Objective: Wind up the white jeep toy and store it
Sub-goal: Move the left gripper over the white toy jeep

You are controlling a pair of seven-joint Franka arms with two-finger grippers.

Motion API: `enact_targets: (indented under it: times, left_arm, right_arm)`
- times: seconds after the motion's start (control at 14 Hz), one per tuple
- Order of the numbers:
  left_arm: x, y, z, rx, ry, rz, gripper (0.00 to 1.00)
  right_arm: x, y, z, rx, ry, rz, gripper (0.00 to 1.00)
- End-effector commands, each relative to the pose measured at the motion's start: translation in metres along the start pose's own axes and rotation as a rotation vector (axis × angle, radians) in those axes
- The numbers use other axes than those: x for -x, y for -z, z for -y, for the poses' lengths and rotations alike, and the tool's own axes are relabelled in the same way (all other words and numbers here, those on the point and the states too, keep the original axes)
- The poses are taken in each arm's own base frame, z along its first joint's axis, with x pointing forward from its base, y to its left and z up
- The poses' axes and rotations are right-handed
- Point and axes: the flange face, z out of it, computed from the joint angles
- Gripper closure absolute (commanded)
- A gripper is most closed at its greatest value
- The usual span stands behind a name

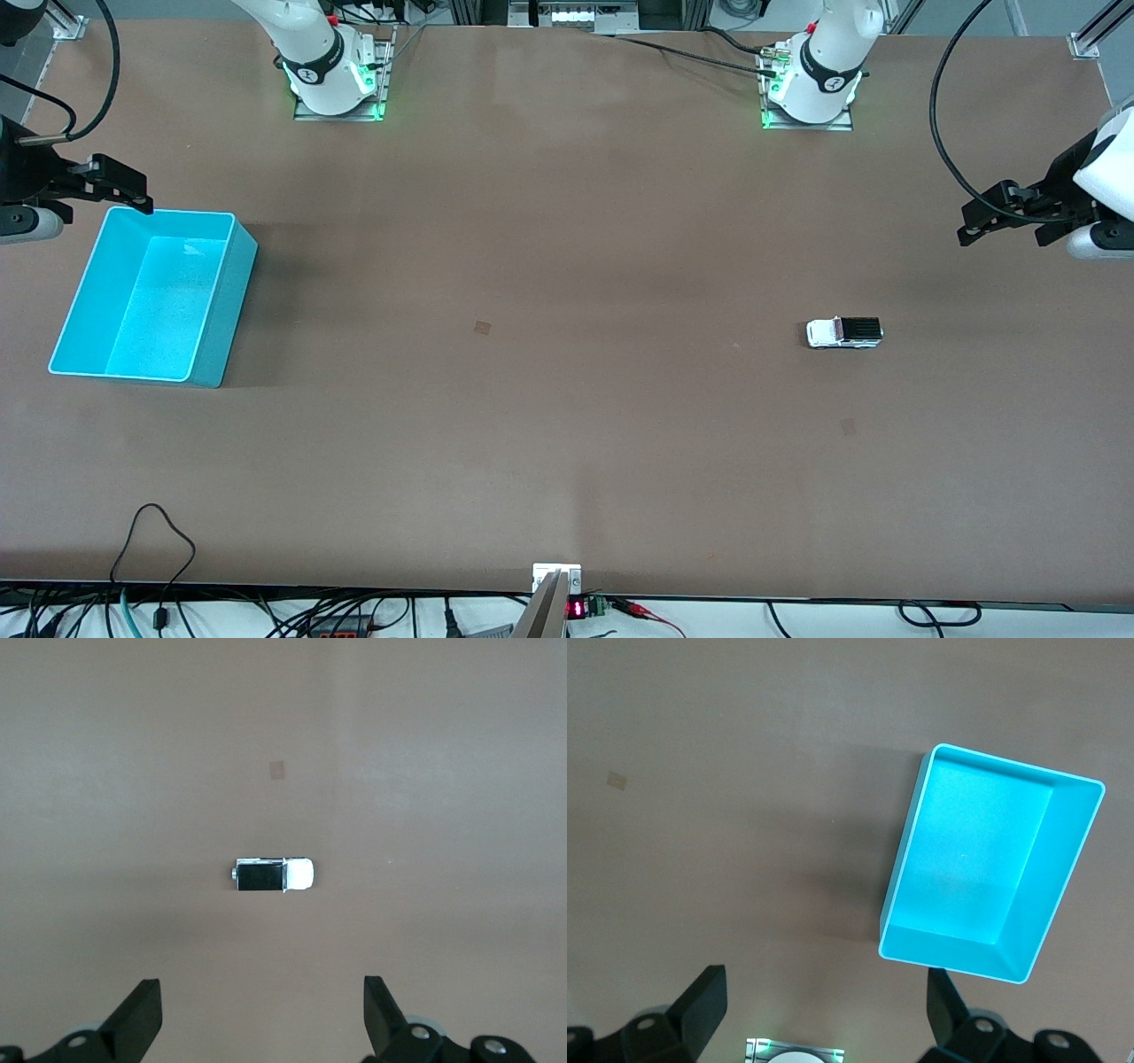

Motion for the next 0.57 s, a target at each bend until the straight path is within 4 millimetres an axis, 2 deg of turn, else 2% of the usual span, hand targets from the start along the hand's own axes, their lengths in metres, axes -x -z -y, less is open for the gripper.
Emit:
enact_targets:
  times: [0.0,0.21,0.5]
  left_arm:
    - [0.016,0.0,0.001,0.006,-0.019,0.01,0.0]
    - [0.015,-0.004,-0.001,0.006,-0.022,0.018,0.0]
    - [-0.001,-0.048,-0.014,0.013,-0.045,0.118,0.0]
  right_arm:
    - [0.005,0.004,0.002,-0.014,0.012,0.001,0.0]
    - [0.006,0.004,0.002,-0.016,0.01,0.002,0.0]
    - [0.006,0.004,0.002,-0.016,0.0,0.002,0.0]
